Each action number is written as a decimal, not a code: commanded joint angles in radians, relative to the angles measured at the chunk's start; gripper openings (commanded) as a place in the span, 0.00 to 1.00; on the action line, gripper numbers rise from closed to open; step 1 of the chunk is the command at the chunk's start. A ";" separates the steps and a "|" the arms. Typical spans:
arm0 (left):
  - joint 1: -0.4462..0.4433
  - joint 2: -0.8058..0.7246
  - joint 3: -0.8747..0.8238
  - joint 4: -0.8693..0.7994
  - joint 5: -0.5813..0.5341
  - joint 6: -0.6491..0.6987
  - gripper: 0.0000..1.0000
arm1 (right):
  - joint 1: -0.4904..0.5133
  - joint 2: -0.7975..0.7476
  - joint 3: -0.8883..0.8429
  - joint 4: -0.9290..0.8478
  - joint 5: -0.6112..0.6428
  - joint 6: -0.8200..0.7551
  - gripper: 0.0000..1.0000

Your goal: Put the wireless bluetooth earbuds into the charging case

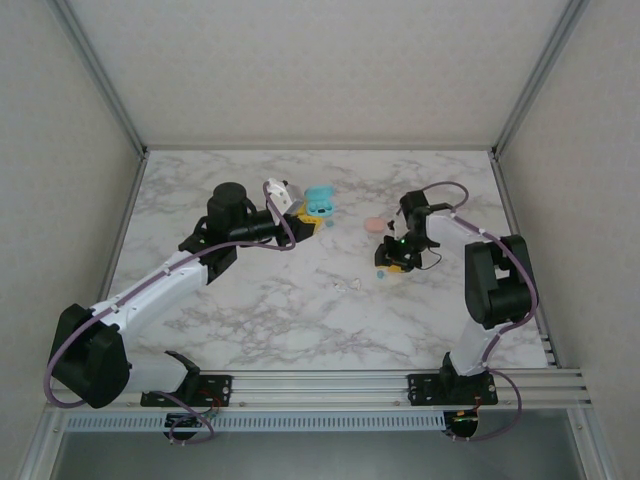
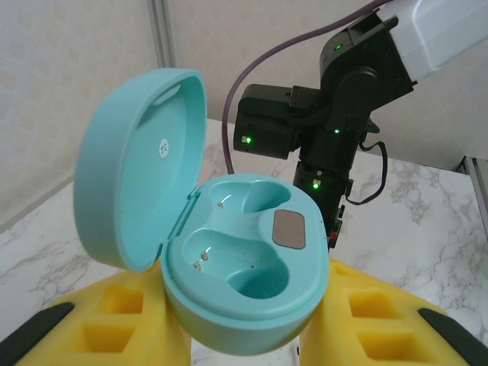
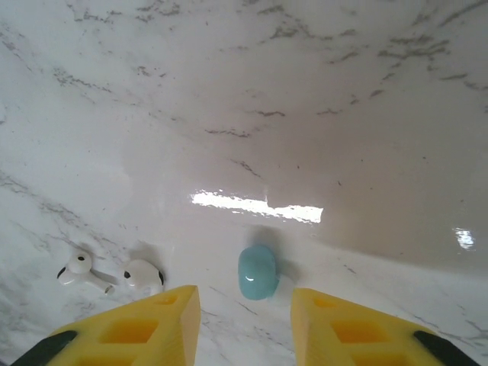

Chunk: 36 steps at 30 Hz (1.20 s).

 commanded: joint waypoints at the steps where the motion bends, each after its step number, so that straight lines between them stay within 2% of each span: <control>1: 0.001 -0.016 0.025 -0.003 -0.010 0.014 0.24 | 0.037 -0.005 0.048 -0.081 0.137 -0.037 0.36; 7: 0.001 -0.028 0.018 -0.005 -0.018 0.017 0.23 | 0.080 0.048 0.095 -0.126 0.209 -0.066 0.35; 16: 0.001 -0.042 0.014 -0.015 -0.019 0.018 0.24 | 0.121 0.108 0.139 -0.138 0.232 -0.074 0.33; 36: 0.000 -0.039 0.014 -0.023 -0.021 0.022 0.23 | 0.143 0.176 0.171 -0.150 0.237 -0.086 0.27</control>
